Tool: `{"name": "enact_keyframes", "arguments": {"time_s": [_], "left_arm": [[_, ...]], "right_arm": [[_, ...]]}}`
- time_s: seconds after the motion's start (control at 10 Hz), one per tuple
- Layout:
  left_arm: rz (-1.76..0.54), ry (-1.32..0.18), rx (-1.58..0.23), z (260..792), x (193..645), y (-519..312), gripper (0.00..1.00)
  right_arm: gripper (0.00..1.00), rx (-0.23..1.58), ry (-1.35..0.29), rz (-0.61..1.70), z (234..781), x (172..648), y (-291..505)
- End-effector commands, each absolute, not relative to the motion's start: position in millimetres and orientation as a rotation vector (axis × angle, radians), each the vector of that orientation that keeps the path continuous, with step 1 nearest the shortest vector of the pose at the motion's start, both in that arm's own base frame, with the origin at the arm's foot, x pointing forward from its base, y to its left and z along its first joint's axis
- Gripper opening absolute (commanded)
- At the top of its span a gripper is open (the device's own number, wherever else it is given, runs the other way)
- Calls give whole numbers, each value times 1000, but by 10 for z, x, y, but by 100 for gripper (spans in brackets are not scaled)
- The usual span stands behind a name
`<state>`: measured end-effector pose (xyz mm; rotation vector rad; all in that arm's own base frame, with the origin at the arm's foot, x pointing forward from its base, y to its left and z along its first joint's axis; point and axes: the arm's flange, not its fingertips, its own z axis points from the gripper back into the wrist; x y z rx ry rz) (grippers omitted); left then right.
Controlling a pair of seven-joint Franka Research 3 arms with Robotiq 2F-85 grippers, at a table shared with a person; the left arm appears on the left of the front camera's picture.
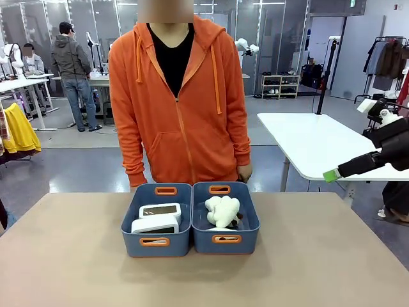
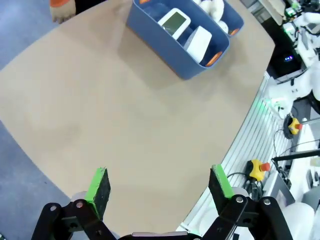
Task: Sort the digital clocks into the basket.
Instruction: Pick up the Digital clock from the table and place it into the empty Plastic storage basket.
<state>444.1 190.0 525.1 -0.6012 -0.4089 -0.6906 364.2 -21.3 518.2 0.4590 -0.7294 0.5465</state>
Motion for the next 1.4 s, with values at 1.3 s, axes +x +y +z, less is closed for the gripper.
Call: {"name": "enact_keyframes", "arguments": {"time_s": [1.3], "left_arm": [[-690,-390,-597,5301,4454,1943,100]], "right_arm": [[100,460,-714,533,5171,3604,-192]]}}
